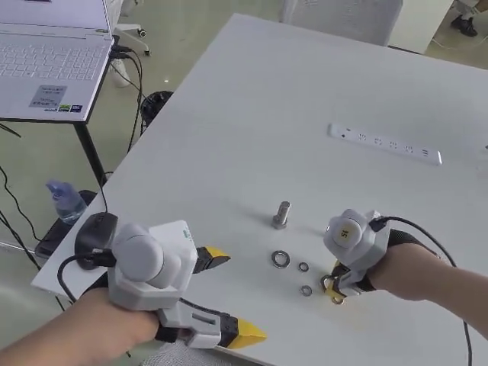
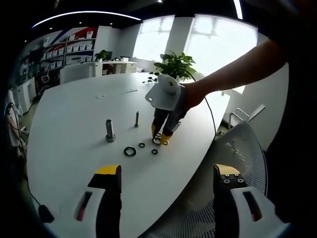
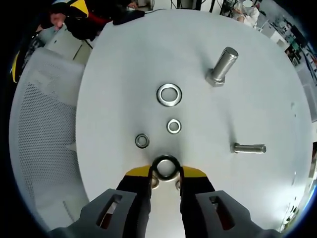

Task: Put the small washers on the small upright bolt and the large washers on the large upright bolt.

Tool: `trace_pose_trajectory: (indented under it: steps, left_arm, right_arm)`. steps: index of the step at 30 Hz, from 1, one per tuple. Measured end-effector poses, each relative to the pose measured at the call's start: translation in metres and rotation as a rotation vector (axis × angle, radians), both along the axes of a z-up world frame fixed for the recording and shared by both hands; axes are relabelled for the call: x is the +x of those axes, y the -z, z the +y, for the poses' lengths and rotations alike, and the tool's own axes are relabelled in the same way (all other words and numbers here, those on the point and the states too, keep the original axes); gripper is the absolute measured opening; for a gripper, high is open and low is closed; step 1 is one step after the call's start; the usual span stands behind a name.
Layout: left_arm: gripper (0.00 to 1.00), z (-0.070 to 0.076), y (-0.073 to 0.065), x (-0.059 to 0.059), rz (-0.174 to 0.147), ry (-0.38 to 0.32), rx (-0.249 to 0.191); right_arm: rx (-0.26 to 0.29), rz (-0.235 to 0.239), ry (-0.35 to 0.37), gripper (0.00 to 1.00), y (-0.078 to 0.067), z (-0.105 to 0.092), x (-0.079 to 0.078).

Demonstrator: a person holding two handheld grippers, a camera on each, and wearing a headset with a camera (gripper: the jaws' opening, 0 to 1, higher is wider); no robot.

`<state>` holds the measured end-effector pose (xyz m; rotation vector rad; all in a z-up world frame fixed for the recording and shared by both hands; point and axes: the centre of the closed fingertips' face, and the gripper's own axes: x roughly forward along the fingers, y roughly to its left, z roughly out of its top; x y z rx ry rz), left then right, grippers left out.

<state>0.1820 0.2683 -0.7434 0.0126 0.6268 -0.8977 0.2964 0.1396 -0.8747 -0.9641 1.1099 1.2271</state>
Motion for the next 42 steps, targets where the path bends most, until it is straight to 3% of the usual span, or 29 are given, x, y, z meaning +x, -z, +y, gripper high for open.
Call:
trace_pose_trajectory:
  steps: [8,23,31,42]
  left_arm:
    - [0.74,0.002,-0.001,0.001,0.000,-0.002,0.006]
    - [0.74,0.005,-0.003,0.002,-0.009,-0.006,0.012]
    - [0.84,0.013,-0.001,0.006,-0.027,-0.041,0.020]
    - [0.90,0.017,0.003,0.008,-0.027,-0.059,0.018]
  right_arm:
    - [0.013,0.013,0.018,0.20,-0.006,0.000,0.003]
    - [0.047,0.026,0.018,0.21,-0.033,0.014,0.002]
    - [0.057,0.016,0.016,0.21,-0.050,0.020,0.007]
    - [0.073,-0.004,0.012,0.21,-0.069,0.032,0.019]
